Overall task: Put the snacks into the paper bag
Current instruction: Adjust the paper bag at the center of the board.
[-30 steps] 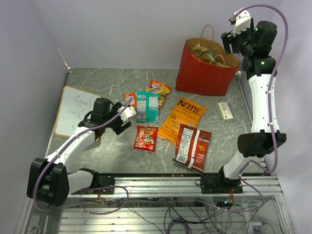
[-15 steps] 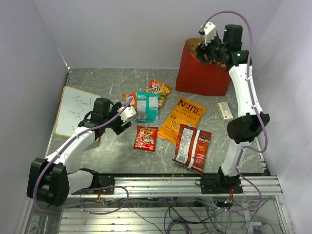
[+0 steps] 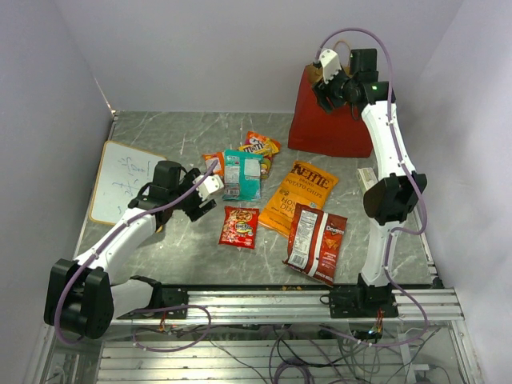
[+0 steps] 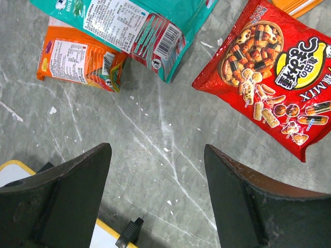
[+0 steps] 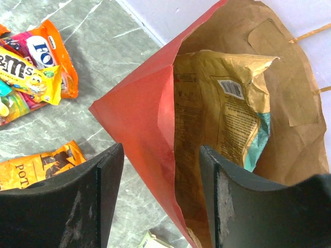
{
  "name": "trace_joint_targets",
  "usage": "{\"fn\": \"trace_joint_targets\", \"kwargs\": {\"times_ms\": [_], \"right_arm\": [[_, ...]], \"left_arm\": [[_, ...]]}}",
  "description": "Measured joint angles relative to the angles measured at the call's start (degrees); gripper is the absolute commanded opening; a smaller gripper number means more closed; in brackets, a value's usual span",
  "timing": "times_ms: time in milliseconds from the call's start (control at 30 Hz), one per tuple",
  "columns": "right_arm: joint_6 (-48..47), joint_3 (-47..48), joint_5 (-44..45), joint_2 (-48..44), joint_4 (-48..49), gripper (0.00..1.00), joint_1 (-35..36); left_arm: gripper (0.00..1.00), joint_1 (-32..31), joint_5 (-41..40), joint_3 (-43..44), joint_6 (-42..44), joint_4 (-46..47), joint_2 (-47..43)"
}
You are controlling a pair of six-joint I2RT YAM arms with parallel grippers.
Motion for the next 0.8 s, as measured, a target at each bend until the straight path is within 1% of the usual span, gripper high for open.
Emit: {"fn": "trace_joint_targets", "kwargs": {"times_ms": [267,467,600,700,800], "right_arm": [[0.42,-1.22,-2.23,0.0,-1.07,0.35,0.0],[1.11,-4.22,-4.37,-0.17,-2.05,0.17,0.0],[1.75,-7.06,-5.77,-1.81,-2.97,0.07,0.22],[2.51,-11.78,-6.49,-5.38,-2.99,0.0,0.74],[3.69,-18.16,-6.64,-10.25,-2.56,0.0,1.81]], "left_arm": [[0.83,0.0,0.0,-0.13,0.0,-0.02,0.0],[0.83,0.0,0.0,-0.17,0.02,-0.07,0.0],[0.83,0.0,0.0,-0.2,-0.02,-0.04,-0.07],[0.83,0.0,-0.04,-0.2,-0.26,-0.09,-0.07],[0.83,0.0,-0.07,-0.17,-0.66,-0.15,-0.04]]}}
